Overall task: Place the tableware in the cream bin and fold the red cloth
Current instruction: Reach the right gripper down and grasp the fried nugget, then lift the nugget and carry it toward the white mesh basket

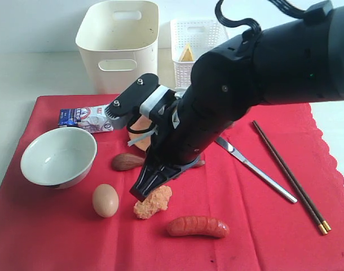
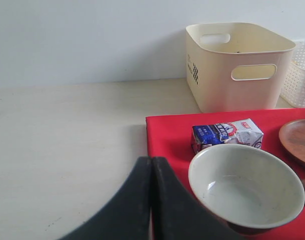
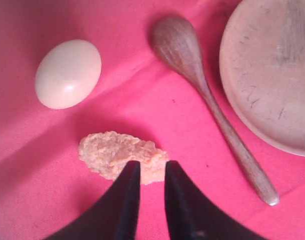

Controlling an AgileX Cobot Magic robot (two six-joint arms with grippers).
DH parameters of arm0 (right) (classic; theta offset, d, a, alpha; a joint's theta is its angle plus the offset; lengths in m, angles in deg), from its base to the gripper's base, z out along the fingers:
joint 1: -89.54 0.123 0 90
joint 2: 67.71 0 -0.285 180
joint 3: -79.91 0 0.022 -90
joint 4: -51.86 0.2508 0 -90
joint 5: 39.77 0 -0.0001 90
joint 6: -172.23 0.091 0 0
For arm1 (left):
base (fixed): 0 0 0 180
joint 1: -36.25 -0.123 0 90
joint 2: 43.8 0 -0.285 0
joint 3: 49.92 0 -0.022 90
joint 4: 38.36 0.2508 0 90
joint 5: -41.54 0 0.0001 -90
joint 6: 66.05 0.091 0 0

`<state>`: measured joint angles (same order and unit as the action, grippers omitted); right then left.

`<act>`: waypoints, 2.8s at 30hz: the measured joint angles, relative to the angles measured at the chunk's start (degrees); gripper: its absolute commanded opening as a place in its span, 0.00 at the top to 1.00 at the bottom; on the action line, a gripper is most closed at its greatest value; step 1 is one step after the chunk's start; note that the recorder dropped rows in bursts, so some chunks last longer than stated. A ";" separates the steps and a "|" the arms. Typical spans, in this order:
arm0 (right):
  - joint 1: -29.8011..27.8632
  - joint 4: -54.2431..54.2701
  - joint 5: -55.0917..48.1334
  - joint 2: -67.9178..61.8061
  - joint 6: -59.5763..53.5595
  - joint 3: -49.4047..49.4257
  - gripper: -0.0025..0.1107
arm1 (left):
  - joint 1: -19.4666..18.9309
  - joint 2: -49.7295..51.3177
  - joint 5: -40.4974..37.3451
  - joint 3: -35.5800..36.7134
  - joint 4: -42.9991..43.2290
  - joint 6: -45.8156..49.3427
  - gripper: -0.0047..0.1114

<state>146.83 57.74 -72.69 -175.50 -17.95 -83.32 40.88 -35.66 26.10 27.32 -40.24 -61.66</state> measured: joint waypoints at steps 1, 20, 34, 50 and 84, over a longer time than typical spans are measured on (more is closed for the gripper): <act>0.00 0.00 0.00 -0.65 0.00 0.00 0.60 | 0.00 0.00 0.00 0.00 0.00 0.00 0.95; 3.75 2.60 1.49 -7.81 -10.18 -0.26 0.30 | 0.00 0.00 0.00 0.00 0.00 0.00 0.95; 3.75 -0.38 3.00 -10.32 -14.64 -0.46 0.98 | 0.00 0.00 0.00 0.00 0.00 0.00 0.95; 3.98 -4.36 2.63 -7.10 -14.47 -0.46 0.98 | 0.00 0.00 0.00 0.00 0.00 0.00 0.95; 3.85 -50.09 -0.09 -1.34 38.27 -0.46 0.98 | 0.00 0.00 0.00 0.00 0.00 0.00 0.95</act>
<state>150.68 7.65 -72.78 -176.84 20.31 -83.78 40.88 -35.66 26.10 27.32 -40.24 -61.66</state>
